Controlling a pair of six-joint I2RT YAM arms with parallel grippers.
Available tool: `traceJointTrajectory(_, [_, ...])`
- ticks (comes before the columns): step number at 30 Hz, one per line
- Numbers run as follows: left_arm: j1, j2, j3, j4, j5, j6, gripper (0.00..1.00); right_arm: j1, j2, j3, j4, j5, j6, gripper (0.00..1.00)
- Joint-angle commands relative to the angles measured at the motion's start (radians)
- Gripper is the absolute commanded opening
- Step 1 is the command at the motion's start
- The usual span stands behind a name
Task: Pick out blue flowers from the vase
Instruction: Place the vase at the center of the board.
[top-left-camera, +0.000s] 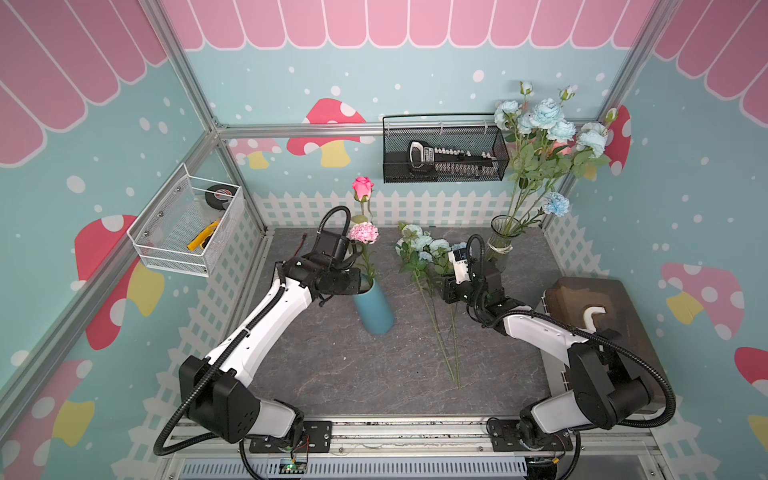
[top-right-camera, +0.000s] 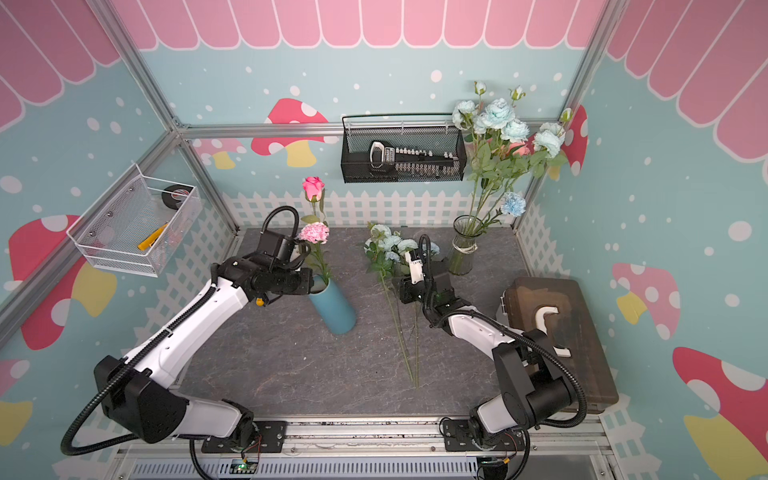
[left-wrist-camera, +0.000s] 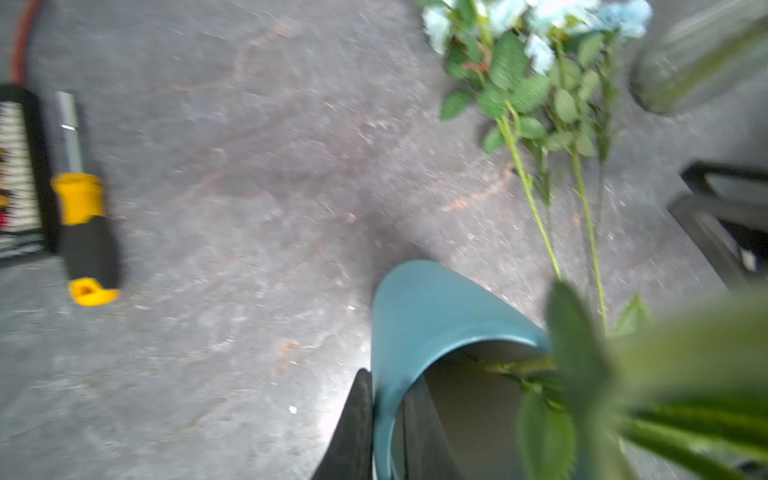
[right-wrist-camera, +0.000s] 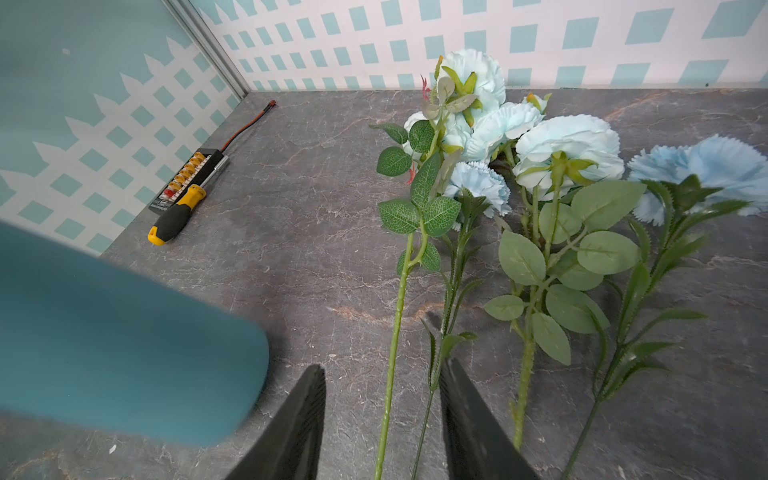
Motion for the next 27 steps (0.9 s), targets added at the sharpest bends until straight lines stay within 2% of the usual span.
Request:
traceJointTrajectory(1, [0.088,0.023,0.152,0.020,-0.039,0.060,0.00,-0.006,-0.033,-0.022,0.017,0.006,-0.011,0.45])
traceJointTrajectory(9, [0.218,0.265,0.400,0.011,-0.025,0.085,0.00,-0.015,-0.048,-0.041,0.032,0.004,-0.006,0.45])
traceJointTrajectory(19, [0.265,0.595,0.828,-0.152,-0.099,0.119,0.00,-0.025,-0.043,-0.045,0.042,-0.005,0.000,0.45])
traceJointTrajectory(22, [0.273,0.645,0.955,-0.232,-0.140,0.141,0.00,-0.028,-0.034,-0.043,0.046,-0.014,0.005,0.45])
traceJointTrajectory(27, [0.306,0.655,1.027,-0.281,-0.156,0.157,0.00,-0.028,-0.021,-0.037,0.048,-0.027,0.010,0.45])
